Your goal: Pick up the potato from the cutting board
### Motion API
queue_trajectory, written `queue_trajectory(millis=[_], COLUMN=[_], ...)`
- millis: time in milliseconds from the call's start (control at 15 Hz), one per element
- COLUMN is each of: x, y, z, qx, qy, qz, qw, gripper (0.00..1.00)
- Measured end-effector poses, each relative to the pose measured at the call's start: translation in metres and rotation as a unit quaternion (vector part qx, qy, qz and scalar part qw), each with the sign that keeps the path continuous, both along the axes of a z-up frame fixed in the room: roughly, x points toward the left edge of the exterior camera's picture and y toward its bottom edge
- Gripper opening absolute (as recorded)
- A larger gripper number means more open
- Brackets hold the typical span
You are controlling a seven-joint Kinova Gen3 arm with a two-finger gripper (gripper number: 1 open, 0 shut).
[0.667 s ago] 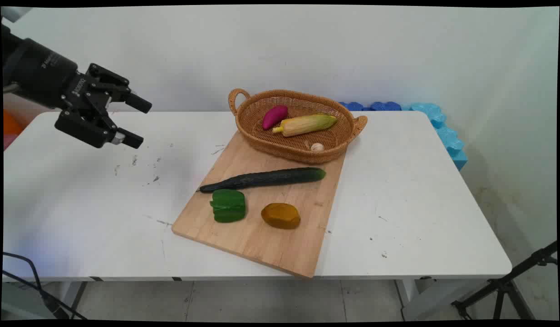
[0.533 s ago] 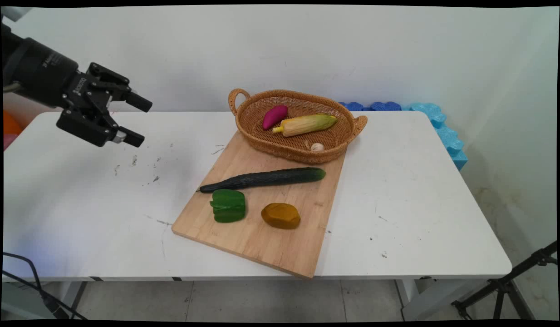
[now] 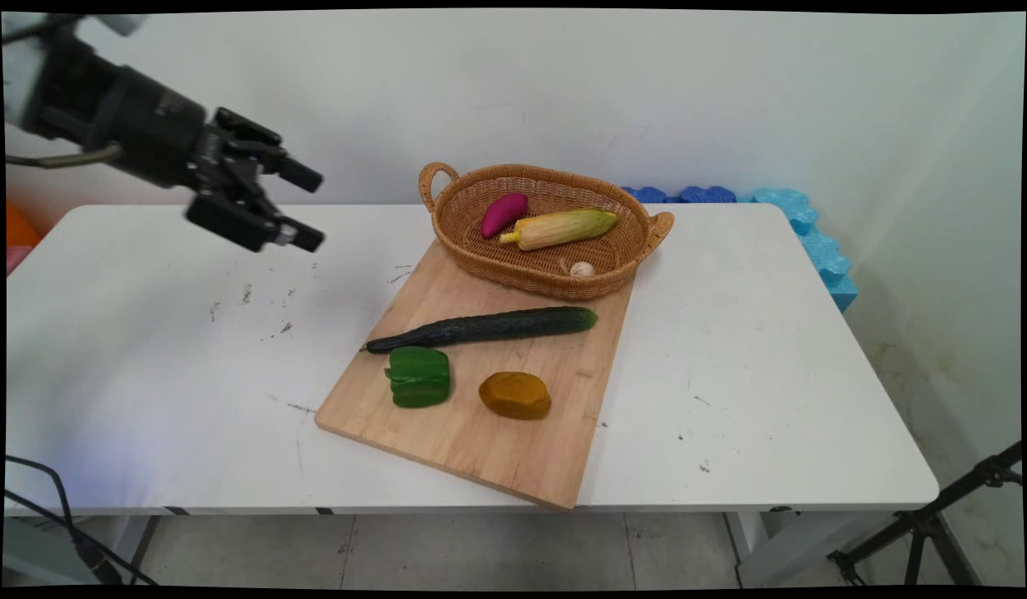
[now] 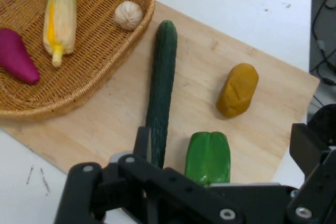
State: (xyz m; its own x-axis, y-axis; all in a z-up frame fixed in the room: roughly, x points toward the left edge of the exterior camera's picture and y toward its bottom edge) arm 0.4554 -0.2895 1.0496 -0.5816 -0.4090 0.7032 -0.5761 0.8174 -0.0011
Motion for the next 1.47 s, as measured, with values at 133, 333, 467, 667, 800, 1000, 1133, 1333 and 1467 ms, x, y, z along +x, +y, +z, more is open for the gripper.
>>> queue_trajectory(millis=[133, 333, 467, 667, 800, 1000, 1133, 1333, 1467], x=[-0.021, -0.051, -0.071, -0.11, -0.134, -0.161, -0.178, -0.2, -0.212], y=[-0.011, -0.023, -0.028, -0.037, -0.047, -0.063, -0.074, -0.086, -0.092], z=[-0.008, -0.025, -0.038, -0.066, -0.086, -0.11, -0.128, -0.154, -0.167], qx=[0.005, 0.021, 0.033, 0.053, 0.06, 0.064, 0.066, 0.069, 0.07], qy=[-0.009, -0.022, -0.033, -0.059, -0.074, -0.092, -0.103, -0.118, -0.125], qz=[0.01, 0.021, 0.019, 0.004, -0.009, -0.025, -0.041, -0.065, -0.078], qw=[0.9999, 0.9993, 0.9987, 0.9969, 0.9954, 0.9934, 0.9916, 0.9885, 0.9866], gripper=[1.0, 1.0, 1.0, 1.0, 1.0, 1.0, 1.0, 1.0, 1.0])
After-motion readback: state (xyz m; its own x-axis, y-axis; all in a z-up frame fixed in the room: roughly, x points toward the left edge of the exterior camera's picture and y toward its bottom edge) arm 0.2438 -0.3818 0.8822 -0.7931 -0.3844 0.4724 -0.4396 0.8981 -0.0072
